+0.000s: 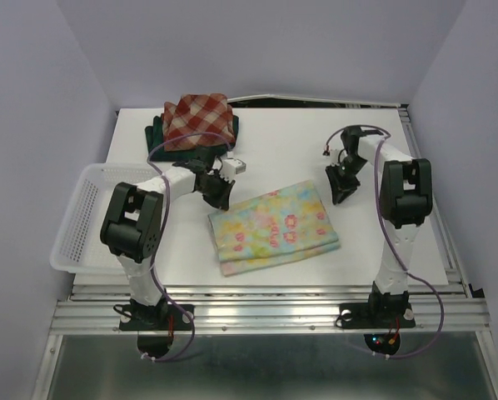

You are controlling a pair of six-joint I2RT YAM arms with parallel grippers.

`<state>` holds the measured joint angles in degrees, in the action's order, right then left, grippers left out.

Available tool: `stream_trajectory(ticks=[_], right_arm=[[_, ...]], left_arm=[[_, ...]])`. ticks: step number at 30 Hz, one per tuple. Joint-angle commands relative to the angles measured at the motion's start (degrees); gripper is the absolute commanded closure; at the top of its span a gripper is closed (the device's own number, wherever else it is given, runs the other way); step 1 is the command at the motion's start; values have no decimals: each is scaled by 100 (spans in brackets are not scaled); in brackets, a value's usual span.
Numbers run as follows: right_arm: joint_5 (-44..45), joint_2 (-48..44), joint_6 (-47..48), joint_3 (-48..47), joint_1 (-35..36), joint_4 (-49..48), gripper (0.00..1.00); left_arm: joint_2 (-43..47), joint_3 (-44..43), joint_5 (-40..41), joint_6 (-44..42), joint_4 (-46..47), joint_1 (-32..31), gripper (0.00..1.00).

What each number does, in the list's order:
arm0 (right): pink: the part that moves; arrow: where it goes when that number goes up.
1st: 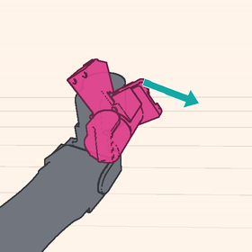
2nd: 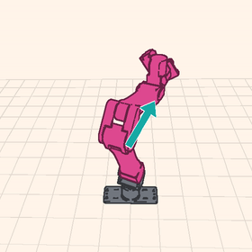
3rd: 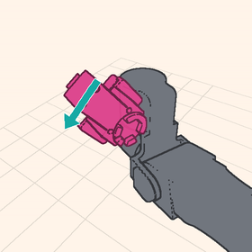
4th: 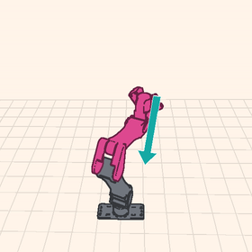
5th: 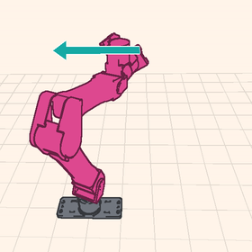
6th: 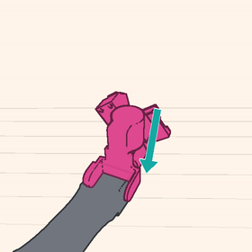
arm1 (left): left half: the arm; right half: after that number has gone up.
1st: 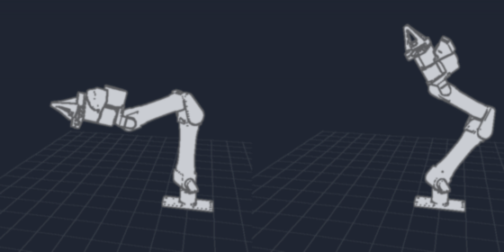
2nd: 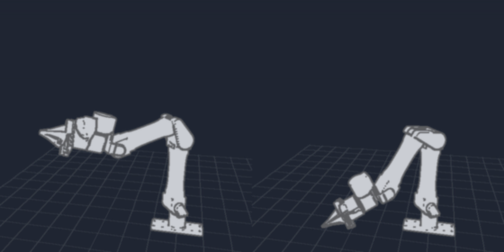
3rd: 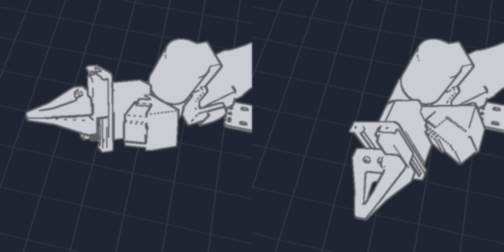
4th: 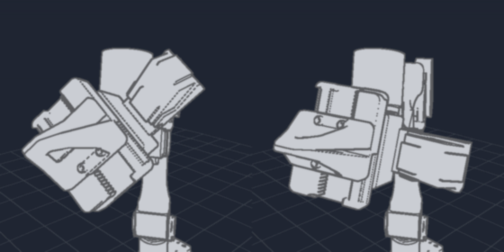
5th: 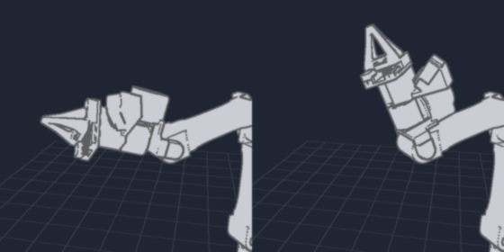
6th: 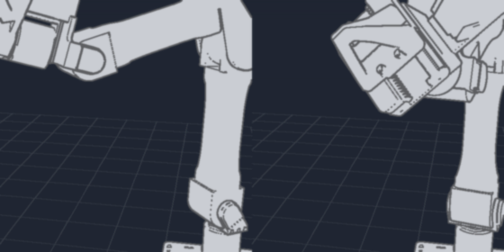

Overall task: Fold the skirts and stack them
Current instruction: Fold the skirt

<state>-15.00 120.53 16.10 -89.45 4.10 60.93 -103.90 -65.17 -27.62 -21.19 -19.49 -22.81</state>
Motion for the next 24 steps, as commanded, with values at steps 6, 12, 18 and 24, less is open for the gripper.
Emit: stream_trajectory(ticks=[6, 12, 18, 24], right_arm=[[-275, 1077, -765, -2838, 65, -284, 65], [-230, 394, -854, -2782, 65, -274, 49], [-670, -1102, -801, -638, -49, -301, 40], [-890, -2516, -626, 1015, -348, -213, 38]], left_arm=[[370, -409, 73, 791, 244, 576, 100], [607, -58, -323, 924, -108, 383, 76], [836, 513, -728, 959, -231, 110, 97], [1152, 785, -931, 634, -276, -417, 64]])
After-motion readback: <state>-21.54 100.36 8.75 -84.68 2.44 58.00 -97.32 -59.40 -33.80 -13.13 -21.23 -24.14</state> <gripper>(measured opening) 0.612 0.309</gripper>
